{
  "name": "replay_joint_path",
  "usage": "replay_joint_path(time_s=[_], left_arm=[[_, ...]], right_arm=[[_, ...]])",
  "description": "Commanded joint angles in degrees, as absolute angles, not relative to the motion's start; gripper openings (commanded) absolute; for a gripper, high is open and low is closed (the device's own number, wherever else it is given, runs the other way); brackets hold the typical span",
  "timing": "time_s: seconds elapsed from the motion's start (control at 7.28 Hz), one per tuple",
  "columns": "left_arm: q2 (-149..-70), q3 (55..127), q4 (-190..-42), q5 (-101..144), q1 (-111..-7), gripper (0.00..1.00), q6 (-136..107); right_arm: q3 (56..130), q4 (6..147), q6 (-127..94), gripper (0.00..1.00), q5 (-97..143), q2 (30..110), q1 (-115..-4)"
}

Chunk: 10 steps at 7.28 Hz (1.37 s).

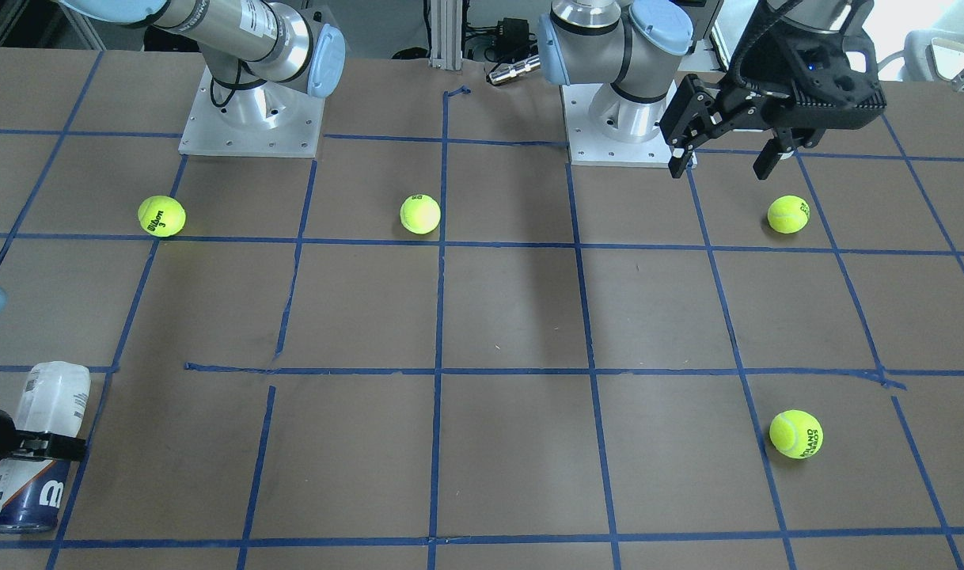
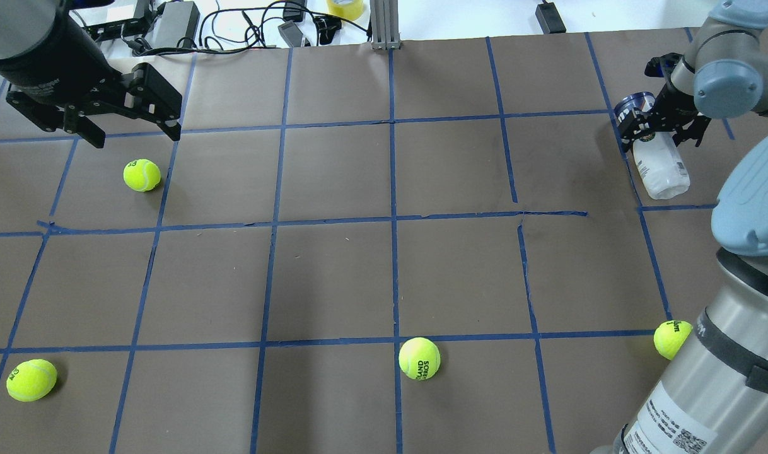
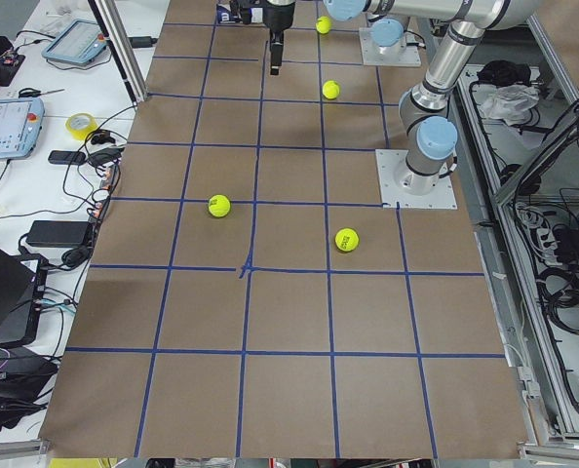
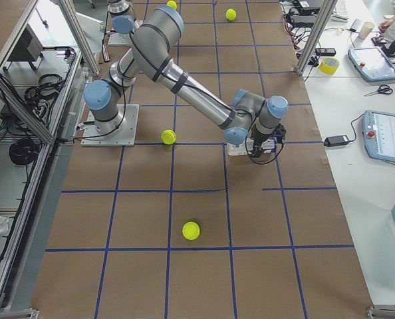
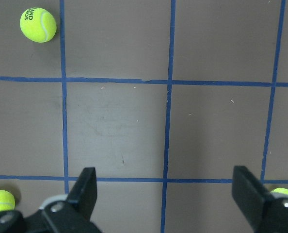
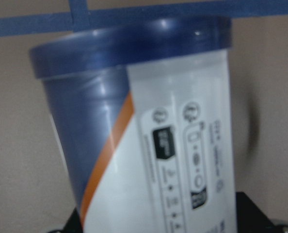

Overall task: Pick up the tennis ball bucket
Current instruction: 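Close the right gripper around the can's blue top end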

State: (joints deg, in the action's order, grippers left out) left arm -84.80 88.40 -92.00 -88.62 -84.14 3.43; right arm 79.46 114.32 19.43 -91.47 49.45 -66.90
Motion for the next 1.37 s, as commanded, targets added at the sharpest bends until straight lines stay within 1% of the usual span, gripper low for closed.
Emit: replay_joint_path(time_s=[0.0,0.14,0.55,0.69,0.82,0.96,1.1,1.24], left_arm=[[-85.2,88.6,-92.0,-89.0,-84.0,1.0,3.5],[-85.3,88.6,-92.3,-89.0,-83.9,1.0,3.5],[-85.4,89.0,-92.1,-88.9,-83.9,1.0,3.5],[-85.3,89.1,-91.9,-88.9,-83.9,1.0,3.4],[-85.5,89.3,-91.7,-88.9,-83.9,1.0,3.5],[-85.5,90.3,-91.2,-88.5,-83.8,1.0,3.5],[-85.5,90.5,-91.0,-88.8,-83.8,1.0,3.5],[-85.4,90.5,-91.0,-88.9,-83.8,1.0,3.5]], right_arm=[[79.5,114.3,19.4,1.0,-91.7,49.4,-67.0],[79.5,114.3,19.6,0.97,-91.8,49.7,-67.0],[79.4,114.3,20.0,0.77,-91.8,49.8,-67.1],[79.4,114.3,20.0,0.73,-91.7,49.8,-67.1],[78.8,113.9,20.0,0.73,-91.4,50.6,-67.2],[78.1,113.5,20.6,0.65,-91.2,52.4,-68.1],[78.1,112.7,21.8,0.64,-91.1,54.3,-69.9],[78.1,111.4,21.9,0.65,-90.8,56.8,-74.3]])
